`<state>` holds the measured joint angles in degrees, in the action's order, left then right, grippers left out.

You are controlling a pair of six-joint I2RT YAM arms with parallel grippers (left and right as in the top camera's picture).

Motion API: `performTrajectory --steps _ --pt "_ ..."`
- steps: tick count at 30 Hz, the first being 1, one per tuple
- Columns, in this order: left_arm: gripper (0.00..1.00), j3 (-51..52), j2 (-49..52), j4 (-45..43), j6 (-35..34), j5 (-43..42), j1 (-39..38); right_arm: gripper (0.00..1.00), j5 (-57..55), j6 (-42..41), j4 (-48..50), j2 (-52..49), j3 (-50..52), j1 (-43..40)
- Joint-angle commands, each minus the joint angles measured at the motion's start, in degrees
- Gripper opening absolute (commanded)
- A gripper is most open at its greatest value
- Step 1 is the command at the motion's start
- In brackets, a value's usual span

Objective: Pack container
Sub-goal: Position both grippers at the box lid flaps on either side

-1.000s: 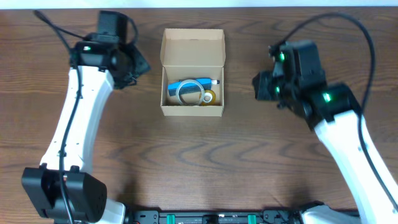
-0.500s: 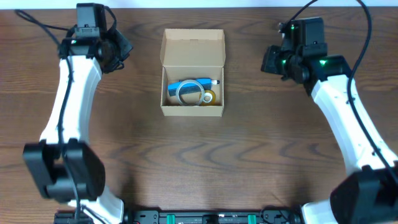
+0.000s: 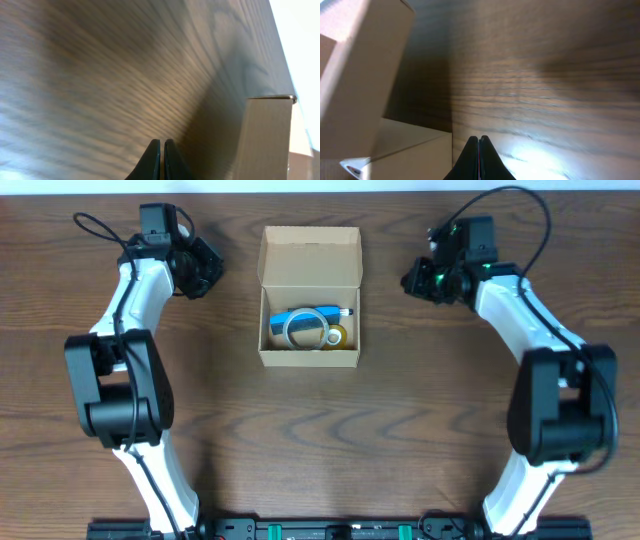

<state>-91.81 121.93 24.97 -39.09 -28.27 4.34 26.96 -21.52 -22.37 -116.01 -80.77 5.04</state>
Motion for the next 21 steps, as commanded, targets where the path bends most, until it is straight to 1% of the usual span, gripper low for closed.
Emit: performTrajectory --steps 1,7,11,15,18,21 --pt "0.05 -1.0 2.4 -2.0 -1.9 -9.3 0.2 0.01 8.4 -0.8 2.4 -3.5 -1.1 -0.5" --pt "0.05 -1.0 5.7 -6.9 -4.0 -17.3 0.1 0.01 15.9 -3.3 10.9 -8.5 -1.1 -0.4" --pt "0.05 -1.0 7.4 -9.2 -5.4 -21.3 0.1 0.01 17.3 -7.0 16.5 -10.1 -1.1 -0.3" --pt "0.05 -1.0 8.2 -9.7 -5.2 -23.7 0.1 0.01 18.5 -7.6 21.0 -10.5 -1.1 0.7" --pt "0.06 -1.0 8.2 -11.7 -5.3 -26.5 0.1 0.01 18.5 -8.7 24.0 -10.5 -1.1 1.5" --pt "0.05 -1.0 8.2 -12.7 -5.3 -28.1 0.1 0.01 18.5 -8.9 25.5 -10.5 -1.1 2.4"
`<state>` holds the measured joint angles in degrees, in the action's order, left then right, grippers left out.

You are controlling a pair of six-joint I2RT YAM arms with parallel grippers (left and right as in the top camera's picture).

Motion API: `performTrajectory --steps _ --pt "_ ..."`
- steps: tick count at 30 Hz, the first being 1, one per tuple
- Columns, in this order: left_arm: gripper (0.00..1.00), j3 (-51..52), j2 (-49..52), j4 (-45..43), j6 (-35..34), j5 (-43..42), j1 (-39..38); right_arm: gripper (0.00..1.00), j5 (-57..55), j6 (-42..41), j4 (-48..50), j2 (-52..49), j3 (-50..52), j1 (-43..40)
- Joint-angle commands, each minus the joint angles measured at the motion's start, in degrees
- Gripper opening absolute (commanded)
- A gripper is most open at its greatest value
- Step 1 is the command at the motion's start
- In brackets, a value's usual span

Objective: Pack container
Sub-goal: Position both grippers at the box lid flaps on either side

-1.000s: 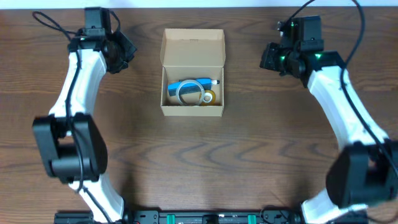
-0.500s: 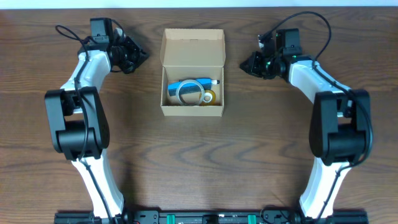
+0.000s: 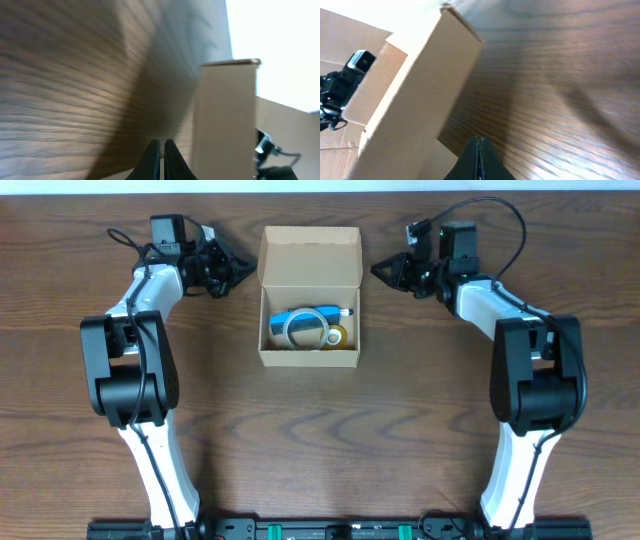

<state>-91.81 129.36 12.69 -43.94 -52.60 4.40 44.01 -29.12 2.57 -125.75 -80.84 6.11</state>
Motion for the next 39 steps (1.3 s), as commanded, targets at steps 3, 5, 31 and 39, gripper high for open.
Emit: performTrajectory --steps 3,5,31,39 --pt "0.06 -1.0 0.8 -1.0 -0.2 -5.3 0.1 0.01 1.5 -1.2 1.5 -0.7 -1.0 2.0" --pt "0.06 -1.0 0.8 -1.3 -0.1 -6.3 0.1 0.01 1.5 -0.8 2.2 -0.7 -1.0 2.4" --pt "0.05 -1.0 0.8 -5.1 7.9 -19.2 0.4 0.01 9.9 3.1 11.9 -0.6 -1.0 2.6" --pt "0.05 -2.3 0.8 -6.3 8.0 -22.5 0.9 0.01 14.1 3.5 14.8 -0.6 -1.0 2.6"
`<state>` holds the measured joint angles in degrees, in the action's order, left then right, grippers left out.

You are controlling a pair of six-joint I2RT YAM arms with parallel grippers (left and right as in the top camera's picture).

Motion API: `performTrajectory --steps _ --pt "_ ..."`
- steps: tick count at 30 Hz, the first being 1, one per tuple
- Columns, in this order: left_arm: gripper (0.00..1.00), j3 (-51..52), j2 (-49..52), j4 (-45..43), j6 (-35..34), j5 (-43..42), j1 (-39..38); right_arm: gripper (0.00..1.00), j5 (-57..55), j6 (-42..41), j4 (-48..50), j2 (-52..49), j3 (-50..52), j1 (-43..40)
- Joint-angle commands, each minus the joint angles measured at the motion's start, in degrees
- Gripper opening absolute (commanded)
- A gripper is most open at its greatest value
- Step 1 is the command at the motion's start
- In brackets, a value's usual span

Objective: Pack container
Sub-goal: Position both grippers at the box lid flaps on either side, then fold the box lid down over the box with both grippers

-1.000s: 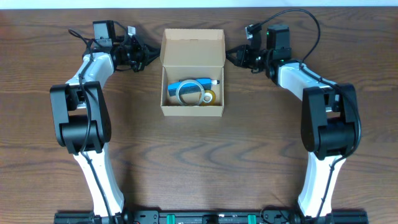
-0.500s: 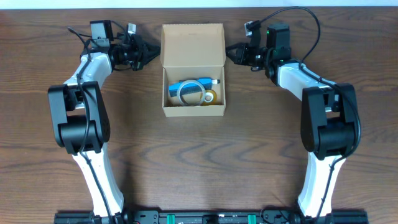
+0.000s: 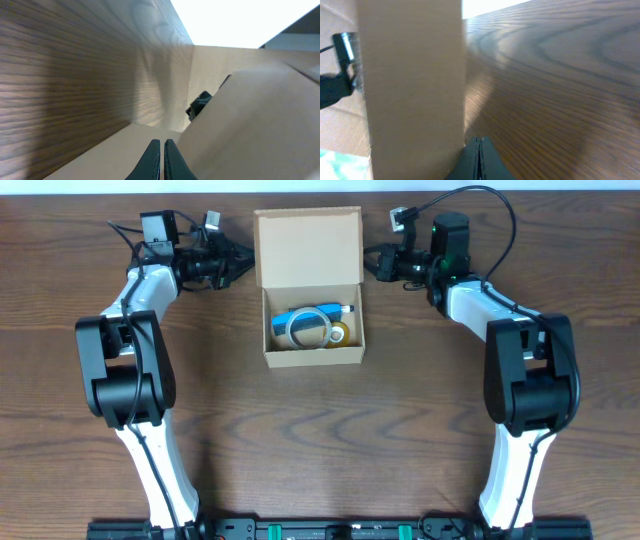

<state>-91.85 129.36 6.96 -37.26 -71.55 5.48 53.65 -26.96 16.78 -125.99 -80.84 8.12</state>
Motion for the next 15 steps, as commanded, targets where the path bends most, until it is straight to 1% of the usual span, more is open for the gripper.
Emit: performTrajectory --steps 1,5,10,15 --pt "0.05 -2.5 0.8 -1.0 1.3 -4.3 -0.2 0.01 4.9 1.3 0.6 -0.3 -1.0 0.6" --pt "0.05 -4.4 0.8 -1.6 1.3 -7.5 -0.2 0.01 7.3 1.3 1.3 0.1 -1.0 0.6" --pt "0.05 -6.7 0.8 -1.7 1.2 -10.3 -0.2 0.01 7.7 1.6 1.3 2.8 -1.0 0.6" --pt "0.05 -8.2 0.8 -1.6 -0.8 -12.8 -0.2 0.01 7.7 1.6 0.1 6.6 -1.0 0.7"
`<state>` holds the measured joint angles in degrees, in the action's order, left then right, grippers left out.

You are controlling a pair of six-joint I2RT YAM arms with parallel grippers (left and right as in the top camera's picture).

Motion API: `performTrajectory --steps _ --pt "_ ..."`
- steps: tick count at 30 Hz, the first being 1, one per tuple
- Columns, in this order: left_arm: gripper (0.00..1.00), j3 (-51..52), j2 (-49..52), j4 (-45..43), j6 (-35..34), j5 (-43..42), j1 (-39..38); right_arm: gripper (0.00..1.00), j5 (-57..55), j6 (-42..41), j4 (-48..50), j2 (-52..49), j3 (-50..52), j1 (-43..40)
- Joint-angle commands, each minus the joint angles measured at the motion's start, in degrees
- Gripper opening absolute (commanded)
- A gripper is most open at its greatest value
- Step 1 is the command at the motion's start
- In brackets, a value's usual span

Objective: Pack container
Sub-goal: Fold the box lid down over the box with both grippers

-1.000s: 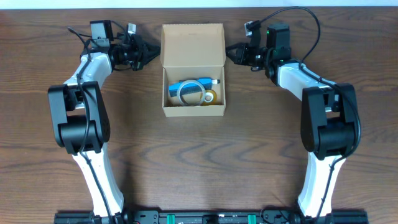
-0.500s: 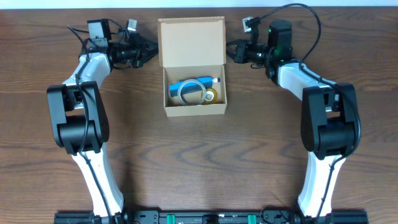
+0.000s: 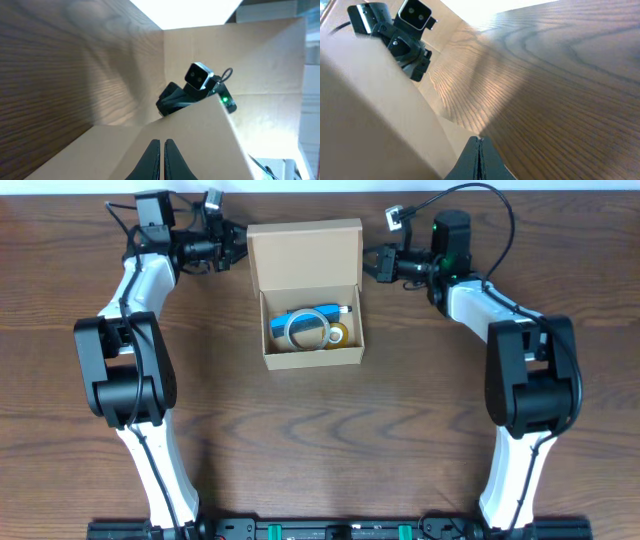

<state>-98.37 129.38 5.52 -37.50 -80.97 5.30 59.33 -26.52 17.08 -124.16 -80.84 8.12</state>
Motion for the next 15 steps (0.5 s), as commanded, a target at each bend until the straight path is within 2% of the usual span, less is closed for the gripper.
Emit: performTrajectory --steps 1,7,15 --pt "0.05 -1.8 0.8 -0.2 -1.0 -3.6 0.0 0.01 2.1 1.1 -0.4 5.6 -1.0 0.7" --pt "0.05 -1.9 0.0 -0.2 -3.8 -4.4 -0.2 0.01 2.0 2.5 -4.1 9.6 -1.0 1.3" --pt "0.05 -1.9 -3.3 0.3 -6.5 -4.4 -1.9 0.01 -4.3 10.7 -19.8 14.4 -1.0 4.0"
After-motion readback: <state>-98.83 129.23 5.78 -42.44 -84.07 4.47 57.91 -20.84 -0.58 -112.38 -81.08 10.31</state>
